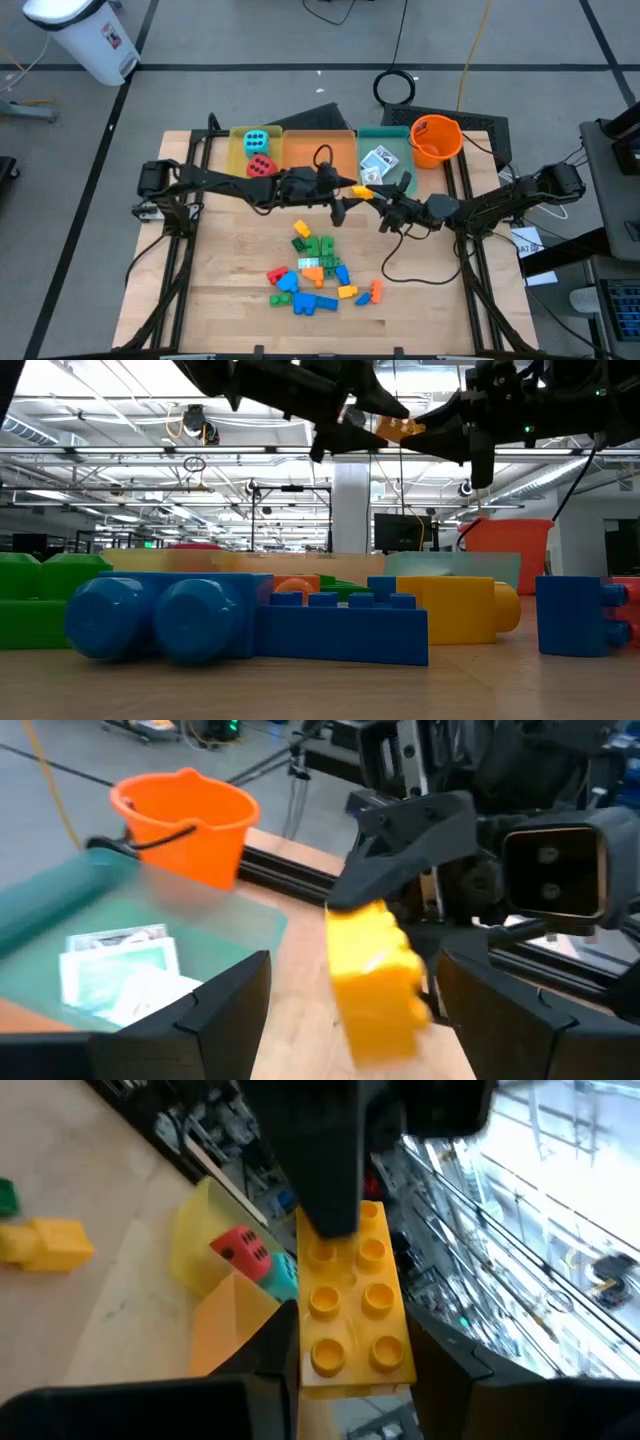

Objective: Pick & Place Toys
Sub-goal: Put the yellow game piece into the orange bin, then put the orange game piece into the orange bin

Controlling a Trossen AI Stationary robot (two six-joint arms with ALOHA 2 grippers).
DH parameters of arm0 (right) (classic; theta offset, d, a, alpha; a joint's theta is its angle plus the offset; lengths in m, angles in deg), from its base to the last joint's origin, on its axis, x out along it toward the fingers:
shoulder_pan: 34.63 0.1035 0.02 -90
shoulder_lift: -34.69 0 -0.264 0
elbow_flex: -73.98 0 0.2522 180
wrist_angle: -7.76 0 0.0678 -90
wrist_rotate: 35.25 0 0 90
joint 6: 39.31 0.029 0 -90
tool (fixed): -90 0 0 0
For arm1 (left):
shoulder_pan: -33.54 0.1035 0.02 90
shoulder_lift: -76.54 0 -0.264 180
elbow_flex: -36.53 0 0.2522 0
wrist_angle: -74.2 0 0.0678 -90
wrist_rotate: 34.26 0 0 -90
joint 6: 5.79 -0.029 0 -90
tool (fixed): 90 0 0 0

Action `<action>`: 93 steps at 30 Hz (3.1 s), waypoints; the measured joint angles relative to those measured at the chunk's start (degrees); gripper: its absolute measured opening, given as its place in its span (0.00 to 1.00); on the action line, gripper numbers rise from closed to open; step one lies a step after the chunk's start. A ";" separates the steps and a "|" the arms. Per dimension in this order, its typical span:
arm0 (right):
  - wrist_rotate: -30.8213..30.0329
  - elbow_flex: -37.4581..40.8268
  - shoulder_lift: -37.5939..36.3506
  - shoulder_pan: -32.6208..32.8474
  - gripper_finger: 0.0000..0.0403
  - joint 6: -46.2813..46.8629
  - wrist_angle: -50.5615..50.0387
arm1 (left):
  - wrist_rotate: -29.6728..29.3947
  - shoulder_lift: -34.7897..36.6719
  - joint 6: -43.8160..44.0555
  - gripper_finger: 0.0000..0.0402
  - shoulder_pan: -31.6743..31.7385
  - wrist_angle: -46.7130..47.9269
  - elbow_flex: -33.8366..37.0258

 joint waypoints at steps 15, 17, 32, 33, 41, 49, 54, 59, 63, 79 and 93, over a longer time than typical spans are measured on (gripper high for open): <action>-0.19 0.00 -0.02 -0.01 0.29 1.50 -0.60 | 11.10 -1.70 4.59 0.27 3.65 -2.20 -0.71; -0.22 0.00 -0.02 -0.03 0.31 2.31 -0.64 | 12.44 -1.70 4.48 0.23 4.26 -2.33 -0.71; 0.23 0.04 -4.28 -0.90 0.42 28.28 -4.44 | 4.16 6.80 -5.08 0.23 12.72 8.67 3.00; 0.24 0.04 -4.56 -0.89 0.42 28.24 -5.05 | 4.28 6.68 -5.06 0.23 13.52 8.86 4.15; 1.75 0.00 -6.01 -0.90 0.41 28.60 -5.93 | 8.19 4.60 -3.45 0.23 20.72 0.63 15.12; 5.24 0.02 -6.02 -1.62 0.40 31.30 -5.72 | 9.06 2.30 -3.40 0.23 24.04 -0.02 18.30; 9.62 0.02 -6.01 -2.46 0.40 35.43 -6.00 | 6.67 1.12 -3.01 0.35 23.98 -0.19 18.22; 12.41 0.02 -6.01 -3.38 0.42 38.69 -6.03 | 4.46 1.46 -3.21 0.62 24.18 -0.15 18.26; 14.62 0.02 -6.01 -4.10 0.45 42.12 -6.35 | 4.43 2.39 -3.07 0.76 24.41 0.01 18.24; 35.69 -10.14 0.79 6.99 0.49 55.77 -34.30 | 8.13 12.66 2.66 0.88 16.44 3.25 18.21; 39.14 -10.29 15.78 17.18 0.49 57.07 -39.41 | 2.76 12.66 2.21 0.88 9.82 2.81 18.21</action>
